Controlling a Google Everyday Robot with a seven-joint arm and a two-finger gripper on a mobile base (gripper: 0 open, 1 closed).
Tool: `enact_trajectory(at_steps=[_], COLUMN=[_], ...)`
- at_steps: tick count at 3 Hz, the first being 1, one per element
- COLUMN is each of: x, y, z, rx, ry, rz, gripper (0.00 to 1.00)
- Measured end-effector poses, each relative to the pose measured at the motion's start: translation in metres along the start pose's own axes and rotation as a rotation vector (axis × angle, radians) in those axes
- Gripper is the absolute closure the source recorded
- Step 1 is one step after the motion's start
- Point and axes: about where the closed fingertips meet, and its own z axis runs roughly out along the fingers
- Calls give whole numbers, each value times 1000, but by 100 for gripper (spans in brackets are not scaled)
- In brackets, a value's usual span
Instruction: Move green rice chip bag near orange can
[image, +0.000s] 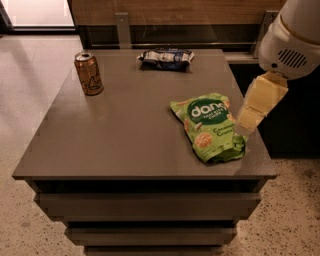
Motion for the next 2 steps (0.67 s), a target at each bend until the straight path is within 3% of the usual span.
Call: enact_trajectory(at_steps=[2], x=[-11], y=[-3], z=[35], rx=[45], ry=[81], rz=[288], gripper=[0])
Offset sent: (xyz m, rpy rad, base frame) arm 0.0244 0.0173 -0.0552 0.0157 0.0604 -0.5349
